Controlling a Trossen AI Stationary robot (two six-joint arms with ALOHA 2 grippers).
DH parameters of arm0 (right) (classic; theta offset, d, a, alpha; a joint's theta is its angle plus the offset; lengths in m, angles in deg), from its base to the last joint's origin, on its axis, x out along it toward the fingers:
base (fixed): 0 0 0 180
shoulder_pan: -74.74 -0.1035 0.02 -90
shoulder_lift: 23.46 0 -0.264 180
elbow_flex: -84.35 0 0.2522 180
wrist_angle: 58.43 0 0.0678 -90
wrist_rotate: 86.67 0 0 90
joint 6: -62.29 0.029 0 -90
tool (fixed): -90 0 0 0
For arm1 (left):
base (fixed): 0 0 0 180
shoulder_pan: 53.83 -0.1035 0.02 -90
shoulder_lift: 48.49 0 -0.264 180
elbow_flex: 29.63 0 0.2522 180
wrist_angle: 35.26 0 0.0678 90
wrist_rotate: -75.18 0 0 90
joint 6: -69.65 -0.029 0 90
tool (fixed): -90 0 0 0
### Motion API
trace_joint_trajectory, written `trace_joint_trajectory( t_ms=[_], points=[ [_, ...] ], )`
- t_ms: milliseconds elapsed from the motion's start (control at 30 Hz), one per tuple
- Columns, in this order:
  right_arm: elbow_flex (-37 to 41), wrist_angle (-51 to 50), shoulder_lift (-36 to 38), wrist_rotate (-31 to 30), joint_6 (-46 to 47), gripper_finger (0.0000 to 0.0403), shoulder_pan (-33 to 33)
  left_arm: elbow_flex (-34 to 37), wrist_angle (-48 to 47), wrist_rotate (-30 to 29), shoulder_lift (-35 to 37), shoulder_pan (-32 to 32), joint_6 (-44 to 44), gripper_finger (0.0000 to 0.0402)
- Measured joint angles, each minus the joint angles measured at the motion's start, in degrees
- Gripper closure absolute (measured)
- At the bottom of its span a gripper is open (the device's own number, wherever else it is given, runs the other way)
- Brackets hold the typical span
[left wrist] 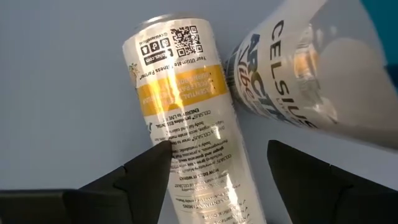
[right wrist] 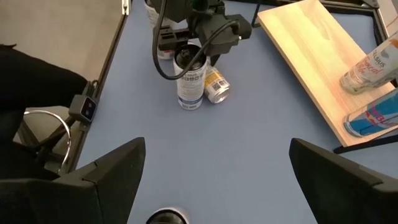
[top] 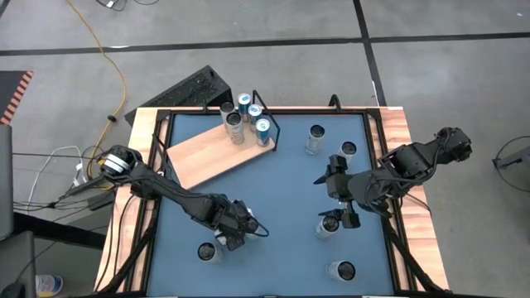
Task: Place canned beverage on shelf
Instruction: Put the white and yellow soda can on the shelf aligned with the other white and yellow soda cans
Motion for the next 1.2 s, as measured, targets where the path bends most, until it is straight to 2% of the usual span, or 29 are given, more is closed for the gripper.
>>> trace_joint_trajectory(
  t_ms=[133, 267, 400, 633, 800, 1033, 1200],
  points=[
    [0.00, 0.13, 0.00, -0.01, 0.00, 0.0020, 0.00, -0.02, -1.47, -0.27, 0.07, -0.17, -0.02, 0.0146],
    [0.00, 0.15, 0.00, -0.03, -0.02, 0.0020, 0.00, -1.39, -5.96, 2.66, -0.52, -0.81, 0.86, 0.0146],
    [0.00, 0.17, 0.00, 0.00, -0.04, 0.0020, 0.00, -4.23, -11.31, -0.61, -0.01, -0.90, 0.88, 0.0146],
    [0.00, 0.09, -0.02, 0.01, -0.02, 0.0020, 0.00, -4.21, -10.49, -1.43, -1.80, -0.04, 0.19, 0.0146],
    [0.00, 0.10, -0.04, 0.07, -0.04, 0.0020, 0.00, -4.22, -10.83, -6.44, -3.09, -0.20, -1.95, 0.0146],
    [0.00, 0.09, -0.04, 0.09, 0.00, 0.0020, 0.00, -0.84, -7.87, -2.98, -3.64, -1.03, -2.27, 0.0146],
    [0.00, 0.09, -0.04, 0.11, 0.00, 0.0020, 0.00, 0.46, -7.00, -3.57, -3.66, -1.03, -2.03, 0.0145]
  ],
)
